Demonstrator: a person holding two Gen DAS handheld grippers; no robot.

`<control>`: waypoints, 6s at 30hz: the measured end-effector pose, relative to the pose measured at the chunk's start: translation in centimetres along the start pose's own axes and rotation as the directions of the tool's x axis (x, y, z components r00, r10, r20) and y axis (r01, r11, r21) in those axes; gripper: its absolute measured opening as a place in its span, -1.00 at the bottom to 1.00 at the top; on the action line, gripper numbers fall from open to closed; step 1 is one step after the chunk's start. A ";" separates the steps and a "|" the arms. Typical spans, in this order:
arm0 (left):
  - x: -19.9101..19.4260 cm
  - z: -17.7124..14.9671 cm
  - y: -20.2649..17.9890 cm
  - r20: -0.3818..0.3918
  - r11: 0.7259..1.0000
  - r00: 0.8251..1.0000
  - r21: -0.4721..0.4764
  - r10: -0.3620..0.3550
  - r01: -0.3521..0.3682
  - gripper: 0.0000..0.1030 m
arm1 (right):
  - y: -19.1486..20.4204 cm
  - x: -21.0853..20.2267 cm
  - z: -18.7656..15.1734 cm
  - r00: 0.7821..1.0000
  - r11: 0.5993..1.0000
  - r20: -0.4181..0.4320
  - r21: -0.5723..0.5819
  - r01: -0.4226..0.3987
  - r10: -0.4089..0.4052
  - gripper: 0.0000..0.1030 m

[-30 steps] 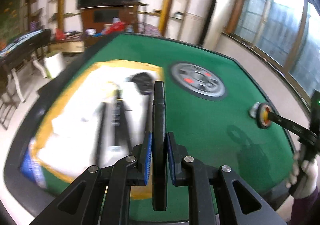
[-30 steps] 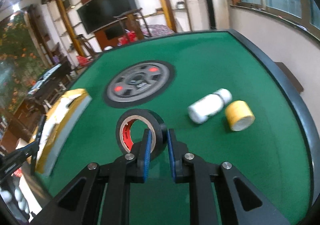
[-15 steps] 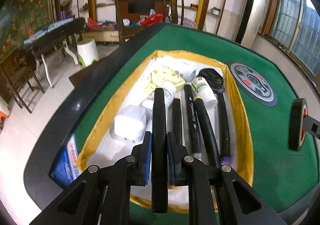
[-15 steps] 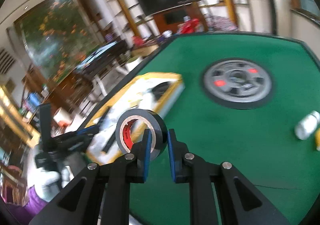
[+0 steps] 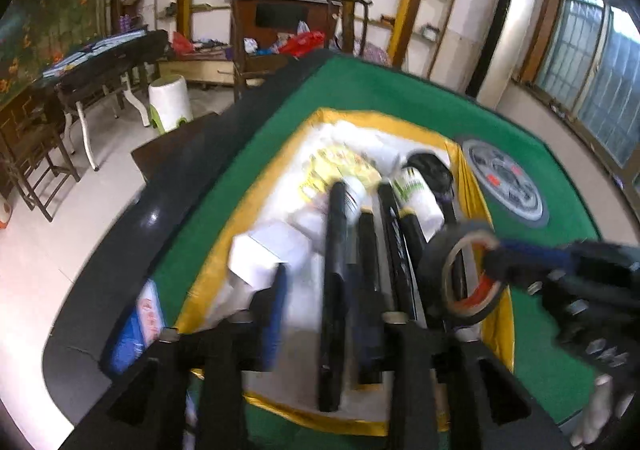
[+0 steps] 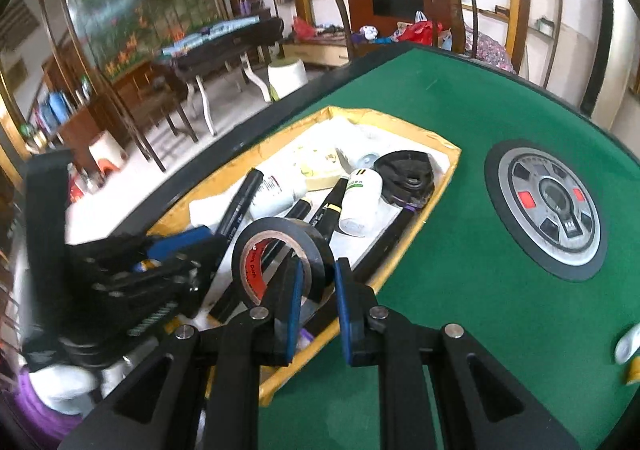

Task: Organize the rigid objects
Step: 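Carry marker and tape roll over the tray and open the left gripper, then release the black tape roll into the tray with the right gripper and withdraw, then grasp the small white bottle with the left while the right grasps the yellow tape roll, then carry bottle and yellow tape roll over the tray and open both grippers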

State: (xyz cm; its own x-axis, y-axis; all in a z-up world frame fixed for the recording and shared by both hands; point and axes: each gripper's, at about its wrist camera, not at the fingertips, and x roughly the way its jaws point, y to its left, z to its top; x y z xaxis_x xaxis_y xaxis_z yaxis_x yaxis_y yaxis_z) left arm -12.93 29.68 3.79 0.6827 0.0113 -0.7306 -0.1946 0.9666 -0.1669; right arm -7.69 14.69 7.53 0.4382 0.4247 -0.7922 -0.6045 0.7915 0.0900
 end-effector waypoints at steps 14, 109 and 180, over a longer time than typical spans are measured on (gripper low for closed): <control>-2.3 1.2 1.5 0.160 0.957 0.945 -0.006 0.286 -0.289 0.90 | 3.6 3.2 -0.3 0.989 0.995 -0.121 -0.035 -0.092 0.087 -0.69; 10.6 -4.4 -48.0 -0.320 0.662 0.896 0.604 -0.308 0.443 -0.09 | -39.6 -13.7 -21.3 0.895 0.519 0.110 0.842 0.147 -0.431 -0.25; -8.8 1.6 -7.4 0.475 0.989 0.869 -0.015 0.139 -0.150 0.99 | -4.8 -4.4 2.1 0.935 0.962 0.262 0.190 0.194 -0.240 0.53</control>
State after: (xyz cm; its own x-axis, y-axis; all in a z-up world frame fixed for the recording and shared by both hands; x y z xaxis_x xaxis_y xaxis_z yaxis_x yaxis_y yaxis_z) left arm -16.33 22.88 12.49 0.9006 0.2656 -0.3440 -0.3051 0.9501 -0.0651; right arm -5.32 9.96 11.88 0.7293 0.3218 -0.6038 -0.3700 0.9278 0.0477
